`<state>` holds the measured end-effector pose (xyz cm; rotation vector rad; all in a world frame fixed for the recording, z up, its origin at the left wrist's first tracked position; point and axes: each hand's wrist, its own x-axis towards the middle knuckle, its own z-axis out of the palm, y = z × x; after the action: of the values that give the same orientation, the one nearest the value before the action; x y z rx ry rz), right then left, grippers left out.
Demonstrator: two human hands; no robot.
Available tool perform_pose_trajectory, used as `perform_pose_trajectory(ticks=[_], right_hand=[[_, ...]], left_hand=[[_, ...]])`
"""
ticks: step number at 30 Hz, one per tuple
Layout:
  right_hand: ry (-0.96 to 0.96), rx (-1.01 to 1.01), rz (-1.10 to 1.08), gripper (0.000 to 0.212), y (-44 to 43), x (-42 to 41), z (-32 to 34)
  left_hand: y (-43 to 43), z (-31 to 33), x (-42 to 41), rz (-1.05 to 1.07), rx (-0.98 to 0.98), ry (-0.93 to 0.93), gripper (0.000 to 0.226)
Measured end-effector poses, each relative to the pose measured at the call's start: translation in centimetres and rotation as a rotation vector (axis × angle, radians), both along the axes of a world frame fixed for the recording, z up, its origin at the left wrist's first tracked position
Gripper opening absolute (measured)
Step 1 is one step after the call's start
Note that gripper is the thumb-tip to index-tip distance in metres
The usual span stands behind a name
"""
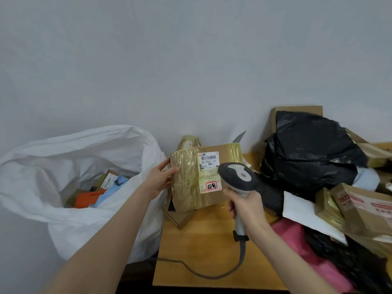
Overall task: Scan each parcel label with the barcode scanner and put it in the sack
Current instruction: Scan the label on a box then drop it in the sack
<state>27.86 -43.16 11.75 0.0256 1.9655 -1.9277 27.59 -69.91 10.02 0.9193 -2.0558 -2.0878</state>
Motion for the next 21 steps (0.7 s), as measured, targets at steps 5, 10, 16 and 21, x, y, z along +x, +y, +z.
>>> perform_pose_trajectory(ticks=[5, 10, 16, 21], right_hand=[[0.012, 0.062, 0.048, 0.035, -0.1, 0.9, 0.0], [0.017, 0.099, 0.053, 0.038, 0.2, 1.0, 0.0], [0.020, 0.112, 0.064, 0.039, 0.5, 0.9, 0.1], [0.024, 0.093, 0.063, 0.039, 0.6, 0.9, 0.1]], left_hand=[[0.5, -0.4, 0.3, 0.016, 0.005, -0.003, 0.065], [0.5, -0.8, 0.3, 0.023, 0.003, -0.012, 0.064], [0.5, -1.2, 0.2, 0.030, -0.014, -0.016, 0.061], [0.8, -1.1, 0.1, 0.025, -0.022, -0.017, 0.061]])
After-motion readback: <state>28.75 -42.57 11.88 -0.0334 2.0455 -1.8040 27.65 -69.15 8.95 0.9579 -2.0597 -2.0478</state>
